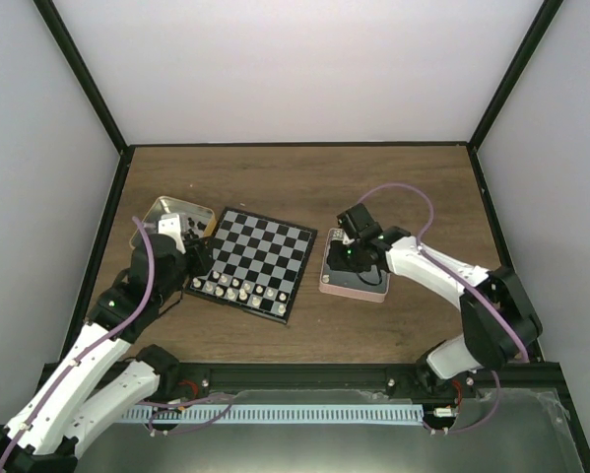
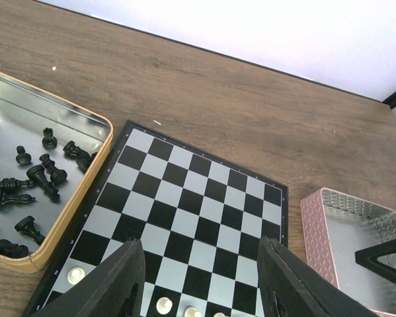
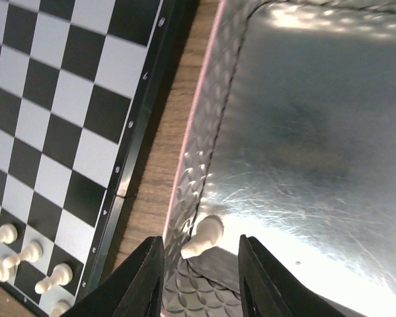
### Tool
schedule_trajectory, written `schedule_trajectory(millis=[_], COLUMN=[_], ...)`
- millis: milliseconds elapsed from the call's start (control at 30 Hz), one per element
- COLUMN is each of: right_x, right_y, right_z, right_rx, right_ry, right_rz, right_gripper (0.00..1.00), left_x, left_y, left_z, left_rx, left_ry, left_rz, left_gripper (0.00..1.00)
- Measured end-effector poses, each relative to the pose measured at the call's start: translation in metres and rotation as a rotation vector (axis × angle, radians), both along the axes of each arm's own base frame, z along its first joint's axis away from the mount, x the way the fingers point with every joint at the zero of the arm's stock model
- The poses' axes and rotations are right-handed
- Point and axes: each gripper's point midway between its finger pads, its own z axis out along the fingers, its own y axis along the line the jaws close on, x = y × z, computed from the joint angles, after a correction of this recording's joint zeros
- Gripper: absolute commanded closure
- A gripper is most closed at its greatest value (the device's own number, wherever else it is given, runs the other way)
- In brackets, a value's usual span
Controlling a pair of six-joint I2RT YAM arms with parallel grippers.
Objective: Set up the chess pieces on the board
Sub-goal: Pick up the chess piece from the storage box.
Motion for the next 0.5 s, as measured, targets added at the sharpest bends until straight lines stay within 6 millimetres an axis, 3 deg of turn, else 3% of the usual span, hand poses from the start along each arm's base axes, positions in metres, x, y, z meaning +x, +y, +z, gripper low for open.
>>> schedule_trajectory(millis=[233, 500], right_x=[-0.008, -0.014], right_y=[0.014, 0.018], right_z=[-0.019, -0.025], right_rx=[0.017, 0.025], right_ry=[0.061, 0.081], right_rz=[0.109, 0.164], right_gripper=[0.71, 0.76], left_x=[0.000, 0.000], left_y=[0.000, 0.000], left_z=[0.001, 0.001], left_rx=[-0.001, -0.001], left_ry=[-0.001, -0.001], left_rz=[0.000, 0.000], left_gripper=[0.51, 0.51])
